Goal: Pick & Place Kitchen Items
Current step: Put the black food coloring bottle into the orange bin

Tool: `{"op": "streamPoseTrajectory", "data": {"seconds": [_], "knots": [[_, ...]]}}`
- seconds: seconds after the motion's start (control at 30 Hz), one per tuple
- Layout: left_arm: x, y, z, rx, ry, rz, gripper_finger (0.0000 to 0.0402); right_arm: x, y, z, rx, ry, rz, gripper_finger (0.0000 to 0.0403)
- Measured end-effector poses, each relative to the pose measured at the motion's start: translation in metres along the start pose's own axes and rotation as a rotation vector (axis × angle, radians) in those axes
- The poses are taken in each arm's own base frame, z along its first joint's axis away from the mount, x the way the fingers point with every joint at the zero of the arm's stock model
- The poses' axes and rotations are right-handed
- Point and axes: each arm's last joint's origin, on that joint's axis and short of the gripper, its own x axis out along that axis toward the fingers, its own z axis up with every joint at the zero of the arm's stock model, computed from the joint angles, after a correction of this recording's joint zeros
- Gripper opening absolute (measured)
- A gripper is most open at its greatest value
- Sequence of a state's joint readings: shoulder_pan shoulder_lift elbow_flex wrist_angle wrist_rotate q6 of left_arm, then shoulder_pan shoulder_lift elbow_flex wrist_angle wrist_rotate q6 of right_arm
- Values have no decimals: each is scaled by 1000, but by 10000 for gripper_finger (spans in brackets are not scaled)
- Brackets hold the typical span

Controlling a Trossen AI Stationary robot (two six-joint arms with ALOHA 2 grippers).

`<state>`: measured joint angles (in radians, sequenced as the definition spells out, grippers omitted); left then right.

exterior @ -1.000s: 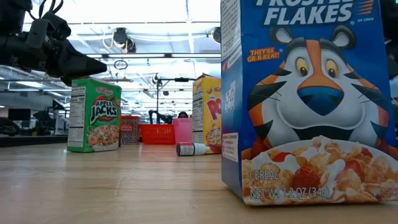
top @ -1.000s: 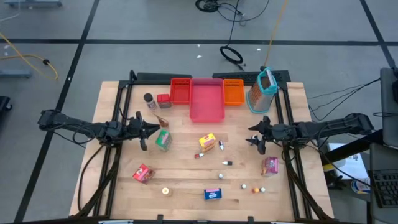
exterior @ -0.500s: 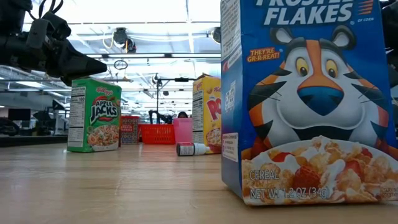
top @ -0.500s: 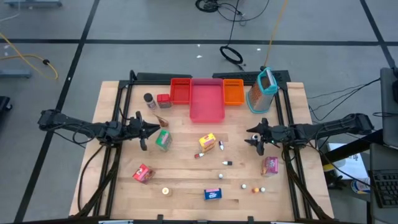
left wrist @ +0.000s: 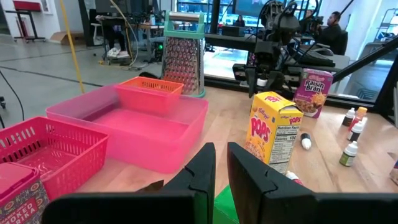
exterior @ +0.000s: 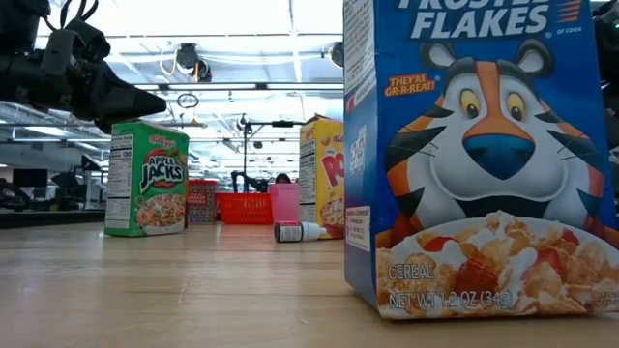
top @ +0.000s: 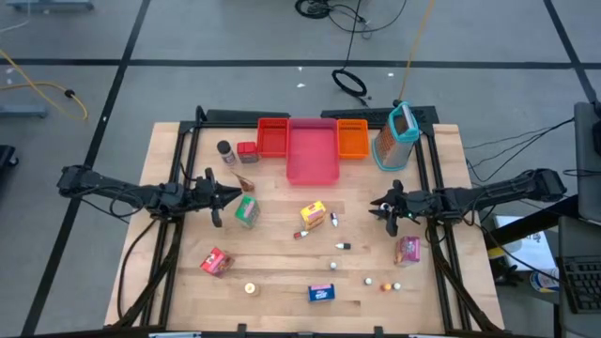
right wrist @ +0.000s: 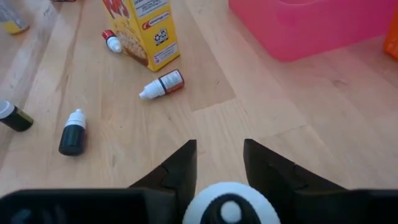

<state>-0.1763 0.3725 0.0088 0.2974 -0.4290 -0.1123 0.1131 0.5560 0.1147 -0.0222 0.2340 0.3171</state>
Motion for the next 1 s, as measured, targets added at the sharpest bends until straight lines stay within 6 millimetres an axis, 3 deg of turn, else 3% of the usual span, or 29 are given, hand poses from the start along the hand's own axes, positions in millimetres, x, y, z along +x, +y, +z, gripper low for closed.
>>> {"op": "streamPoseTrajectory", "data": {"seconds": [0.2, 0.5, 1.0], "knots": [[0, 0, 0, 1, 0, 0, 40, 0, 1, 2, 23, -28, 9, 116], [0, 0, 0, 0, -4, -1, 40, -3, 6, 21, 34, -196, 62, 115], [0, -1, 7, -28, -67, -8, 40, -14, 18, 92, -45, -265, 18, 115]]}}
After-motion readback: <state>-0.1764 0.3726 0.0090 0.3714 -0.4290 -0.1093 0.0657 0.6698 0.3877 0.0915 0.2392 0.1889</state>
